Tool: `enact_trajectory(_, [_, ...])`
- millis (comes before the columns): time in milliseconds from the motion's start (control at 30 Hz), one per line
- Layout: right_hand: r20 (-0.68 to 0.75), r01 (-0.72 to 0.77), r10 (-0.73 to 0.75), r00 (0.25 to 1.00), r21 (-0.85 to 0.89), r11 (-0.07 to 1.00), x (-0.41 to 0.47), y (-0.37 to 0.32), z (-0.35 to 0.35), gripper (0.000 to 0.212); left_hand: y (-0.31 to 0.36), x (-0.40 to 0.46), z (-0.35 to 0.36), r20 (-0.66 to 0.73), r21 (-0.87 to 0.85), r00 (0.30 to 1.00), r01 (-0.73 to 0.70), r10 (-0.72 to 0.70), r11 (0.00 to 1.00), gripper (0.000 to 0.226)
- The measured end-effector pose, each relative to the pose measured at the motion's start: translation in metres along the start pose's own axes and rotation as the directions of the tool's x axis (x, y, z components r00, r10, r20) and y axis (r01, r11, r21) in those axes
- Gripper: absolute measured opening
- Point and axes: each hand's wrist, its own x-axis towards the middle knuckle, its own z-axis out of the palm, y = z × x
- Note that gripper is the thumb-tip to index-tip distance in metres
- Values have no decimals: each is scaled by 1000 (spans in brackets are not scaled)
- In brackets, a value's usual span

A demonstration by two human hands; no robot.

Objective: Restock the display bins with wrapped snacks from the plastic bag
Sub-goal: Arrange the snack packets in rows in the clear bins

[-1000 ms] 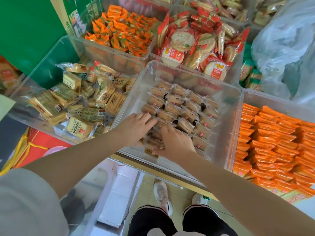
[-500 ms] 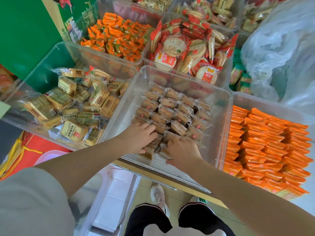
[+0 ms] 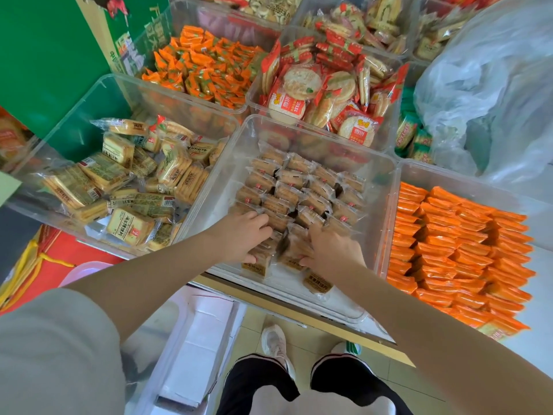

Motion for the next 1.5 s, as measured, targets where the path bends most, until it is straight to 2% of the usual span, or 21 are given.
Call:
enact_trajectory(233, [-47, 118, -133, 990, -241, 963, 6, -19, 15, 43, 8, -3, -6, 6, 3, 999, 40, -40, 999, 51])
enact_trajectory(333, [17, 117, -116, 993, -105, 988, 3, -11, 7, 45, 5, -3, -11, 28, -38, 999, 46, -45, 998, 48])
enact_trajectory(400, [35, 114, -113, 993, -18, 993, -2, 2, -5, 37, 1, -4, -18, 24, -117, 998, 57, -55, 991, 41])
enact_trajectory(533, [-135, 56, -40, 990, 118, 991, -18, 45, -31, 17, 2, -2, -42, -74, -173, 994, 69, -83, 983, 34])
enact_trajectory(700, [-349, 11, 98, 932, 297, 955, -31, 104, -52, 17, 29, 20, -79, -159, -272, 982, 59, -105, 961, 25])
enact_trajectory(800, [-435, -16, 185, 882, 364, 931, -42, 138, -58, 13, 52, 49, -109, -231, -316, 971, -12, -65, 949, 23])
enact_trajectory(900, [-459, -66, 287, 841, 439, 896, -57, 179, -58, 9, 76, 85, -146, -319, -330, 948, -119, 8, 936, 20])
enact_trajectory(1033, [-457, -174, 488, 744, 572, 801, -68, 242, -71, 11, 108, 133, -189, -401, -394, 916, -200, 28, 897, 20])
enact_trajectory(1200, [-484, -176, 560, 672, 631, 756, -53, 318, -92, 28, 142, 198, -232, -460, -492, 886, -206, -52, 846, 20])
enact_trajectory(1300, [-313, -192, 662, 681, 796, 574, -21, 358, -105, 22, 158, 232, -240, -442, -555, 886, -146, -142, 819, 18])
enact_trajectory(1367, [-212, -162, 677, 705, 881, 444, 4, 375, -111, 33, 164, 249, -237, -445, -582, 870, -102, -212, 807, 17])
enact_trajectory(1400, [-220, -140, 662, 717, 884, 446, 14, 379, -113, 47, 165, 256, -234, -453, -595, 857, -87, -245, 799, 16])
enact_trajectory(1433, [-278, -121, 622, 732, 846, 520, 22, 381, -113, 58, 166, 261, -231, -454, -610, 848, -73, -273, 789, 16])
enact_trajectory(1500, [-452, -119, 448, 771, 589, 799, 31, 380, -113, 65, 169, 265, -224, -432, -632, 848, -42, -307, 774, 15])
